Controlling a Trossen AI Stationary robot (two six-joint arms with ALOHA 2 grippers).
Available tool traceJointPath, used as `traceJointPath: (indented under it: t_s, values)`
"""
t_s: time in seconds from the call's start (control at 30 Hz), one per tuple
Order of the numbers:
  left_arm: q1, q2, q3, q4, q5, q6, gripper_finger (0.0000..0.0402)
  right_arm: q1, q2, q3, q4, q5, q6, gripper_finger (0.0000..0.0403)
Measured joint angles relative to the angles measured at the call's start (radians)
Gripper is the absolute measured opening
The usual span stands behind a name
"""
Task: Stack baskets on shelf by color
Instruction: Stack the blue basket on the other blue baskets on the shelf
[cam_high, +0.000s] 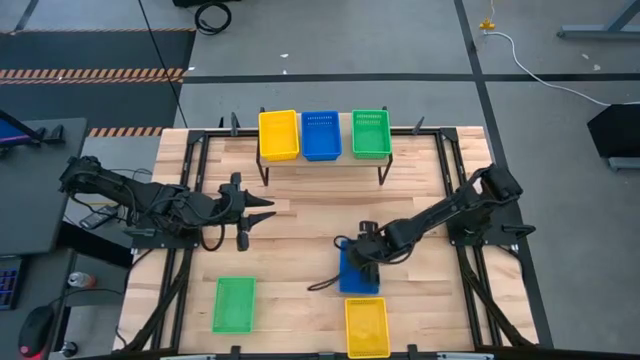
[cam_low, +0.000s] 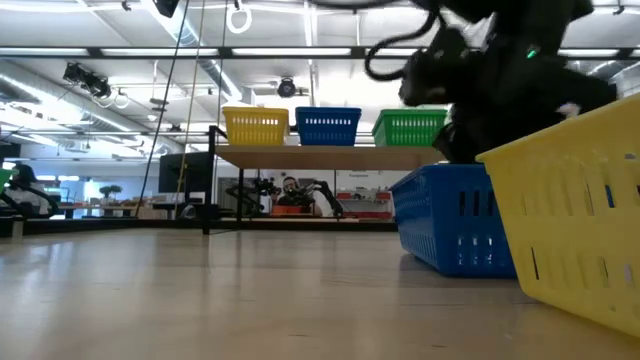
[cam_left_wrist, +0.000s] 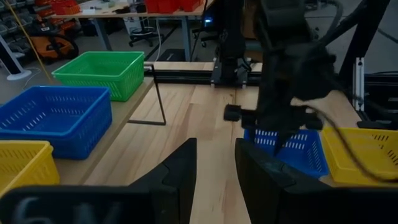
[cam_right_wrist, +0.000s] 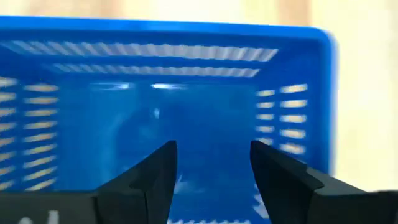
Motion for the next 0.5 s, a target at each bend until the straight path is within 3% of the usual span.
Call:
traceJointPath:
  t_s: [0.23,0.5]
  values:
    - [0.000,0.000,0.000,-0.003,0.000,-0.004,0.0117,-0.060,0.011,0.001,-0.046,0.111,-0.053,0.0209]
    - [0.000,0.000,0.000,-0.005,0.000,-0.005,0.0117,-0.144,0.009,0.003,-0.099,0.323,-0.089,0.0208]
